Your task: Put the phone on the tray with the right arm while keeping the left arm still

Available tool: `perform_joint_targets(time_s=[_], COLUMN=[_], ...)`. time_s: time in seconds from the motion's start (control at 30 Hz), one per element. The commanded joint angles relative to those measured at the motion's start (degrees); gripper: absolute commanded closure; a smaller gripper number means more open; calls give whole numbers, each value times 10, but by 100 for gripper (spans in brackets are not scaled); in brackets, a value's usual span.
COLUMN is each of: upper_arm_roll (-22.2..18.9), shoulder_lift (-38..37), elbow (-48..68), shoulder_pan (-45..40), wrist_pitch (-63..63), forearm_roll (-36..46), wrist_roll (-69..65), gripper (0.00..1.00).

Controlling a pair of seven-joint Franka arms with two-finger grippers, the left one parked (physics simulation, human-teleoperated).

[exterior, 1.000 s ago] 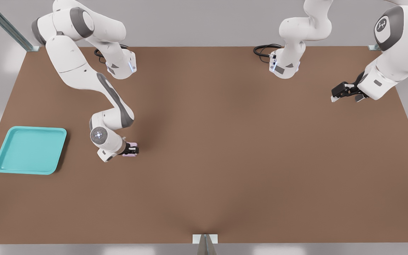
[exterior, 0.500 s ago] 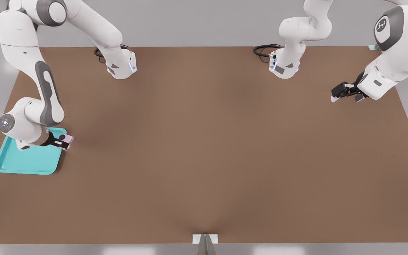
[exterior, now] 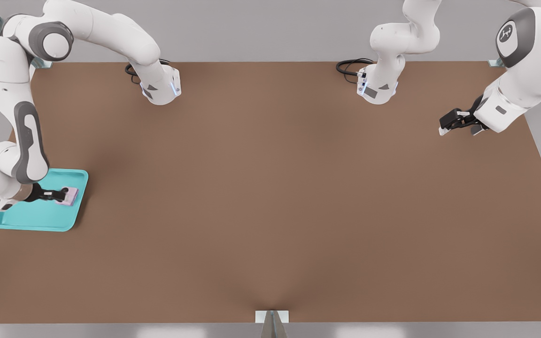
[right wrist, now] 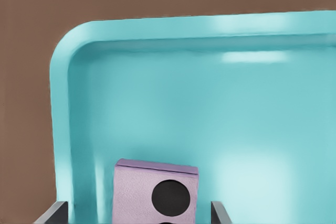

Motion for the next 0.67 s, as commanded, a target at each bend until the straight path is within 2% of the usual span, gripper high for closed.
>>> perform_joint_targets(time_s=[0.0,0.03,0.1,0.13,0.17,0.2,0.23,0.27,0.3,0.33,0.43,0.63], upper_arm_roll=[21,65,167,192,189,54,-98,-136,-137,-140,-173,-169], shoulder_lift=[-30,-98,-110,-117,-156,-223,-282,-310,-334,-328,-249,-239], elbow=[18,25,122,134,121,118,96,76,78,110,212,211], shoulder_pan=[5,9,52,89,113,246,361,394,403,417,462,466], wrist_pitch=[-39,-67,-176,-201,-202,-257,-278,-285,-330,-371,-419,-410], forearm_roll=[-1,-11,-84,-96,-90,-40,51,58,59,60,61,77], wrist_roll=[-178,-166,-23,66,107,168,174,180,231,246,227,237], gripper=[0,0,0,0,0,0,0,0,0,0,0,0])
